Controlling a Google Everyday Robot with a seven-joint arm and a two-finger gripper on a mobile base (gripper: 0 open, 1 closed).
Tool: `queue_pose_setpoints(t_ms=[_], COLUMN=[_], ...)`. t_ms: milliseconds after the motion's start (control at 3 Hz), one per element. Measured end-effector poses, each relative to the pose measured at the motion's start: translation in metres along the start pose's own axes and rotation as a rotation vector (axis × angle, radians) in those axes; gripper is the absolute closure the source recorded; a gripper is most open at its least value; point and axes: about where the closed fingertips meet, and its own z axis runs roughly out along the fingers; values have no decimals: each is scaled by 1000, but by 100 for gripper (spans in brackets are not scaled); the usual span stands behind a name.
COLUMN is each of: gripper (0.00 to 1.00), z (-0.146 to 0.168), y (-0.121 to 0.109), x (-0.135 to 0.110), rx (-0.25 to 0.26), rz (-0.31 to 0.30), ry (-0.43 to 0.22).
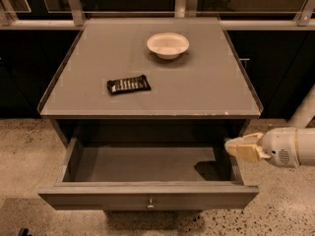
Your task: Open top drawer
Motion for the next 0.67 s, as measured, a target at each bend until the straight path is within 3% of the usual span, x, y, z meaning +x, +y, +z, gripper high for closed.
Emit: queue_pose_setpoints(t_ms=[667], gripper=[11], z=[0], y=[0], x=[0], rx=[0], rz=[0], ry=[0])
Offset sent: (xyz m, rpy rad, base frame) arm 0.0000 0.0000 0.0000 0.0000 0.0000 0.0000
